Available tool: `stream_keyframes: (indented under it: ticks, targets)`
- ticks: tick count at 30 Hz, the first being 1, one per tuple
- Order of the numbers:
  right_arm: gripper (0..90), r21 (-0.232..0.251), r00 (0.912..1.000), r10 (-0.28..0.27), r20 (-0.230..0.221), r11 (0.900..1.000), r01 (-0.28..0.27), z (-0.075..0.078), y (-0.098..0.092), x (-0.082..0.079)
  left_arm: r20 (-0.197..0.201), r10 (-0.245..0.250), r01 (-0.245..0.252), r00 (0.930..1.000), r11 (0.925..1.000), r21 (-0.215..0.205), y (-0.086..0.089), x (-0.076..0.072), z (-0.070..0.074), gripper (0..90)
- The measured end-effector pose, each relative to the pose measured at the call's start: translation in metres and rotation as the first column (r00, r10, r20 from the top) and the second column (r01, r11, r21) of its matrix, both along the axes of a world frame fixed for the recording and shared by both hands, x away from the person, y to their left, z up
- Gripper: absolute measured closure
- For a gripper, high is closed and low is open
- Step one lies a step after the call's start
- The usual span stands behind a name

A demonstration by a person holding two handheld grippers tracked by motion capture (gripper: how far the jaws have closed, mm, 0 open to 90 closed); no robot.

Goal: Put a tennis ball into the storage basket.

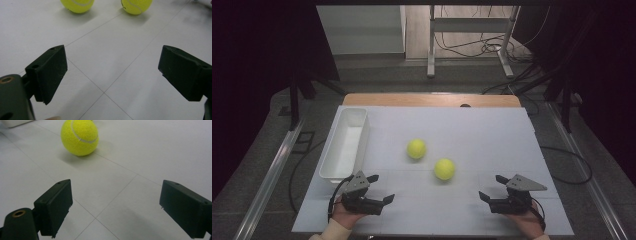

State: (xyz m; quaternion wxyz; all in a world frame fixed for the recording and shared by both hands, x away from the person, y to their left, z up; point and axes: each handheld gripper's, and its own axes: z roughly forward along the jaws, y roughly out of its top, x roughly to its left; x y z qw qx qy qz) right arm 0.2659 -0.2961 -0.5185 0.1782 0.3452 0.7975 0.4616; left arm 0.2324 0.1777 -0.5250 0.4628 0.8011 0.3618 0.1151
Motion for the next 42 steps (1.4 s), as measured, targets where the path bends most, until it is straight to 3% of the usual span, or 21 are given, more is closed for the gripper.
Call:
stream_keyframes:
  ticks: [27, 42]
  targets:
    - [12.8, 0.016, 1.0, -0.004, -0.002, 1.0, 0.004, 0.0, 0.001, 0.001, -0.01, -0.001, 0.001, 0.9999, 0.9997, -0.024, 0.0, 0.004, 0.0, 9.4]
    - [12.8, 0.01, 0.9999, 0.01, 0.003, 1.0, -0.01, 0.001, 0.004, 0.0, 0.002, -0.007, 0.007, 1.0, 1.0, 0.007, -0.011, 0.006, 0.005, 9.4]
